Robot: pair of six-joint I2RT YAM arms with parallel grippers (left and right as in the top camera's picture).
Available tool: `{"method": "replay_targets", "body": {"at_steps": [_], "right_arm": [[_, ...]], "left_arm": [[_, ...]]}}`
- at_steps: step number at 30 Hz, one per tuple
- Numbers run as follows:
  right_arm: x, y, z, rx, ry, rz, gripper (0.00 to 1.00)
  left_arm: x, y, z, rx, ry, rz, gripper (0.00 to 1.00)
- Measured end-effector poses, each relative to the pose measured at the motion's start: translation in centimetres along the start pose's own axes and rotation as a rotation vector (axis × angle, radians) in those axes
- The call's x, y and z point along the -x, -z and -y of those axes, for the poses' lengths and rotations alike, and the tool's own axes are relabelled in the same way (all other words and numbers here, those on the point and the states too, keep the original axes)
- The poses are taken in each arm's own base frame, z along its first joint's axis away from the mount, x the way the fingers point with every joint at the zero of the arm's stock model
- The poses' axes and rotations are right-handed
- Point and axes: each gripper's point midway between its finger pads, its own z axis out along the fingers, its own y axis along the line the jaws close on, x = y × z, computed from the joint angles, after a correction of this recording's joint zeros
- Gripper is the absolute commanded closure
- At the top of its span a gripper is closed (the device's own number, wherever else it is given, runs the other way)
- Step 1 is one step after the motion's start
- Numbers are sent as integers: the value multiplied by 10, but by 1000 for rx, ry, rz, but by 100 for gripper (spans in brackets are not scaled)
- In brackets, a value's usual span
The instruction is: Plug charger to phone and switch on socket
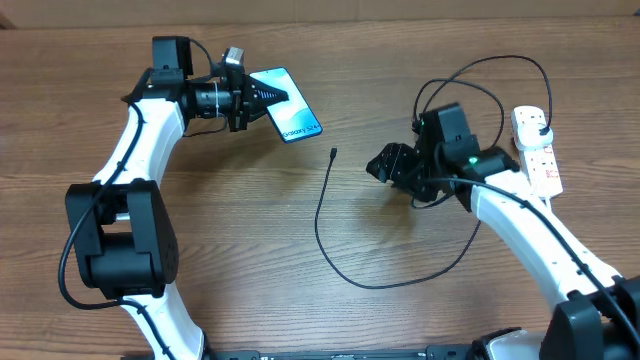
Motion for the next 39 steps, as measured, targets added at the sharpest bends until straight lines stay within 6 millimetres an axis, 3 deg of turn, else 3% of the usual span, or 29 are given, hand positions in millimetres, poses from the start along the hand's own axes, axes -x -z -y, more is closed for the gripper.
{"method": "replay_targets", "body": {"at_steps": [4,6,9,11,17,20,24,39], "right_arm": [[25,22,-32,14,61,32,38],[35,24,-45,8,89,35,40],[43,11,-58,-13,116,4,42],[46,-10,-64,-27,130,-26,45],[30,-80,-51,-87,85,-132,53],[26,-103,-47,-97,51,-151,54],[24,-120,-42,-105,21,-165,57],[19,-154,-37,-108,13,-177,63]], "left_arm": [[5,12,1,-18,4,15,96],[9,20,0,-25,12,32,96],[16,32,-1,-33,20,57,96],[20,41,-3,-38,27,75,96],[27,55,-5,-45,35,107,96],[26,55,-5,-45,35,106,96],[26,55,-5,-45,39,105,96],[26,55,-5,-44,42,105,96]]}}
